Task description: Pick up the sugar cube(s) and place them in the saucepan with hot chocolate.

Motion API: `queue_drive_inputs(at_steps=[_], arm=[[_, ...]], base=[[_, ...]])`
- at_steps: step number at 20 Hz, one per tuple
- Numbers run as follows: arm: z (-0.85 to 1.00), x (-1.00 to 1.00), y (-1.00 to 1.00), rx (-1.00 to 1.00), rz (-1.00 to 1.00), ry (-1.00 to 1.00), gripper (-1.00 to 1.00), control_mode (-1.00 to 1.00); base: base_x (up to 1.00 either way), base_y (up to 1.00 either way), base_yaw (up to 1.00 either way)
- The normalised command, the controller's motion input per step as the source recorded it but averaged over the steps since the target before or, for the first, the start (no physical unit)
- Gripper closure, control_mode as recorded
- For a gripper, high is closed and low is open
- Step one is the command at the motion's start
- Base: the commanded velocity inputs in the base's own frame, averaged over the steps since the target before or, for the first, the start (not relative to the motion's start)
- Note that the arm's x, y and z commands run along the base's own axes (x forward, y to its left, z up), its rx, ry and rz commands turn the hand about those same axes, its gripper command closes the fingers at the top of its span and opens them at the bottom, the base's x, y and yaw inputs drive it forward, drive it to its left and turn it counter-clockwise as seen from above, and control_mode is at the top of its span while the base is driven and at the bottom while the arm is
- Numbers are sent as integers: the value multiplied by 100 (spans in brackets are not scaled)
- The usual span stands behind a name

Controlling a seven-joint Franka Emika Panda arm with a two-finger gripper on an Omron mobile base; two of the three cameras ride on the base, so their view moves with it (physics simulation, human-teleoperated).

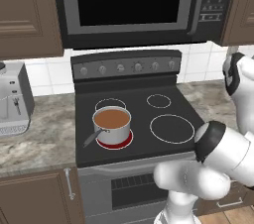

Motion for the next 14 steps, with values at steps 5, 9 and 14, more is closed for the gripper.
queue_drive_inputs(at_steps=[5, 9, 14], arm=[[64, -64, 90, -2, -7, -7, 100, -100], [51, -59, 100, -8, -4, -1, 100, -100], [34, -39, 100, -11, 0, 0, 100, -100]], base=[[0, 0, 0], [0, 0, 0], [0, 0, 0]])
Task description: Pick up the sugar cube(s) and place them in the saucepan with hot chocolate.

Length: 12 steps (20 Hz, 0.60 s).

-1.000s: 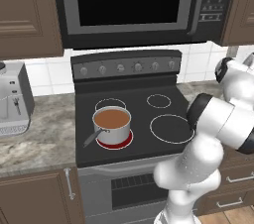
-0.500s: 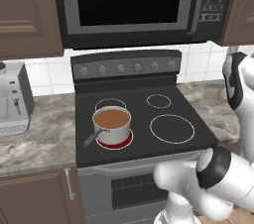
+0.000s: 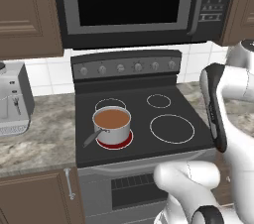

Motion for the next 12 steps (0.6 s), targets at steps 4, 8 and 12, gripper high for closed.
queue_drive_inputs(at_steps=[4, 8, 12], arm=[[31, -12, 100, -9, 0, 0, 100, -100], [49, -3, 100, -1, 7, 0, 100, -100], [38, 0, 100, 0, 17, 3, 100, -100]], base=[[0, 0, 0], [0, 0, 0], [0, 0, 0]])
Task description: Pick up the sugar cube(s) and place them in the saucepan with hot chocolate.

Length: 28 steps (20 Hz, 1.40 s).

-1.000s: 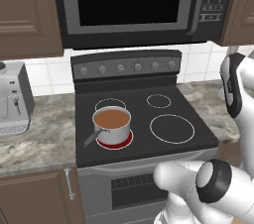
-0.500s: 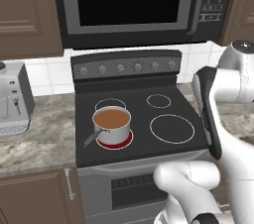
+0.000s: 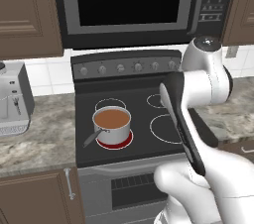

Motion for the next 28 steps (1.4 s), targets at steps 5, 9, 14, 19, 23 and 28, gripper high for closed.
queue_drive_inputs(at_steps=[5, 9, 14, 19, 23, 28], arm=[[0, 7, 82, 1, 33, 13, 100, -100], [-37, 22, 46, 5, 33, 8, 100, -100], [-54, 29, 46, 0, 16, 12, 100, -100], [-55, 36, 39, 0, 1, 5, 100, -100], [-38, 59, 29, 0, 0, 0, 100, -100], [-13, 73, 24, 0, 0, 0, 100, -100]], base=[[0, 0, 0], [0, 0, 0], [0, 0, 0], [0, 0, 0], [0, 0, 0], [0, 0, 0]])
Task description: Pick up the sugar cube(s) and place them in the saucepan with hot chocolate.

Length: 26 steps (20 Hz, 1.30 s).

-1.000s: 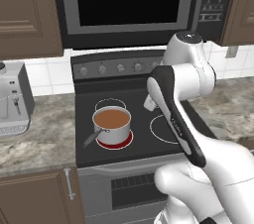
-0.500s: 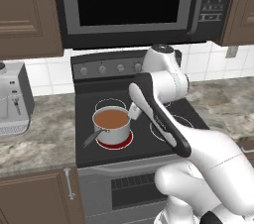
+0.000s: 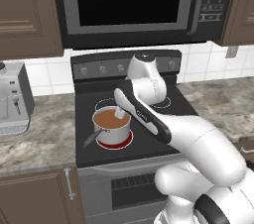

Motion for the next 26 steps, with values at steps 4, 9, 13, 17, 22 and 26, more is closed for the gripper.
queue_drive_inputs(at_steps=[4, 9, 13, 17, 22, 26], arm=[[0, 70, 24, 0, 0, 0, 100, -100], [-10, 25, 6, 0, 0, 3, 100, -100], [-19, 0, 0, 0, 0, 3, 100, -100], [-22, 1, 0, 0, 0, 3, 100, -100], [-8, 0, 0, 0, 0, 0, 100, -100], [-4, 0, 0, 0, 0, 0, 100, -100]], base=[[0, 0, 0], [0, 0, 0], [0, 0, 0], [0, 0, 0], [0, 0, 0], [0, 0, 0]])
